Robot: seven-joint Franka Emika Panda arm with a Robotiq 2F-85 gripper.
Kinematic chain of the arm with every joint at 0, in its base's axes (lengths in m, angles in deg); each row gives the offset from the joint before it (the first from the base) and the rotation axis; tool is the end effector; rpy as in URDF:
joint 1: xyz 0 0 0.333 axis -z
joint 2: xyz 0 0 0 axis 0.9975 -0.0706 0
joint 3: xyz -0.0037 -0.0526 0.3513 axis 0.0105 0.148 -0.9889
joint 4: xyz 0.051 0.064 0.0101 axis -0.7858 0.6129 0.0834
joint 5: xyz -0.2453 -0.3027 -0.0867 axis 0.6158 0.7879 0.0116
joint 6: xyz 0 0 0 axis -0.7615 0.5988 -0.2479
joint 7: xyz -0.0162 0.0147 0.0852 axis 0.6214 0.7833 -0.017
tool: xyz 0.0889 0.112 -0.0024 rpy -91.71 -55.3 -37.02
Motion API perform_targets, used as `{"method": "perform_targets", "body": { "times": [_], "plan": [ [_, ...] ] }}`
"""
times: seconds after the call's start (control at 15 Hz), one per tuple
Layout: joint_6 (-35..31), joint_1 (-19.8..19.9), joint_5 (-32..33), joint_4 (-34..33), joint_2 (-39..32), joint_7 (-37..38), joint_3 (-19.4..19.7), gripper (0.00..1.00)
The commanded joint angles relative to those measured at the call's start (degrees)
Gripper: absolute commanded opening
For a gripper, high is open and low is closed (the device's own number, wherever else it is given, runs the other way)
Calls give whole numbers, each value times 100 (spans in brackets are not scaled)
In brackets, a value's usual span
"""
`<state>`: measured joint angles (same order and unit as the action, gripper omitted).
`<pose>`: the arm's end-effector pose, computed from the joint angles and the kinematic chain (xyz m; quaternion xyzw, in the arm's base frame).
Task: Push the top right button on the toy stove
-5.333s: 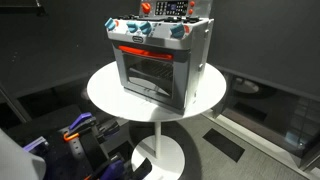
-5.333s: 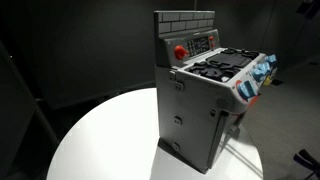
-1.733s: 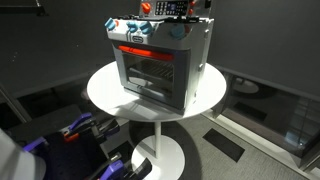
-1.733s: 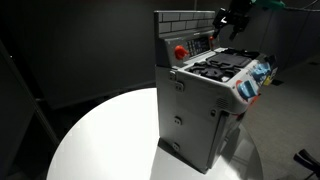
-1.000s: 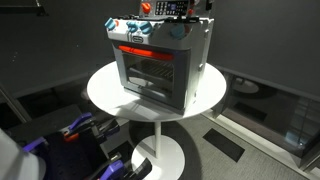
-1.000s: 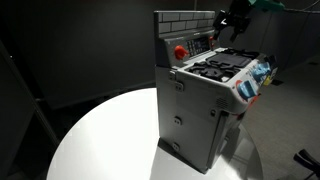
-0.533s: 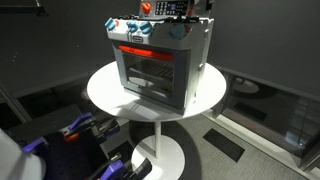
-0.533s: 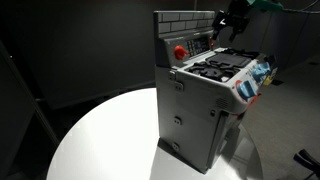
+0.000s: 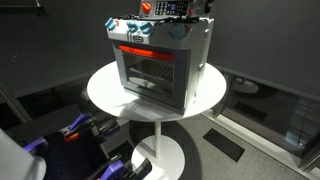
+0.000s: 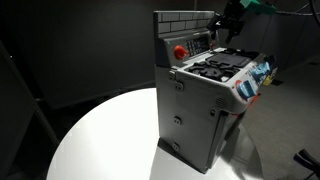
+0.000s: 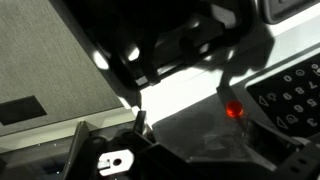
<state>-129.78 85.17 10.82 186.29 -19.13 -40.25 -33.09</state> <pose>0.6595 0.0053 0.4731 -0.9831 0.1152 -0.1237 0.0700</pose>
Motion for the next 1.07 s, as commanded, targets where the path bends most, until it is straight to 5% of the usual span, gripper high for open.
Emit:
{"method": "perform_targets", "body": {
  "times": [0.0, 0.6, 1.0],
  "plan": [
    [207, 32, 35, -241, -78, -57, -41, 100],
    [734, 147, 77, 201, 497, -285, 35, 100],
    [1658, 235, 151, 426, 874, -631, 92, 100]
  ]
}}
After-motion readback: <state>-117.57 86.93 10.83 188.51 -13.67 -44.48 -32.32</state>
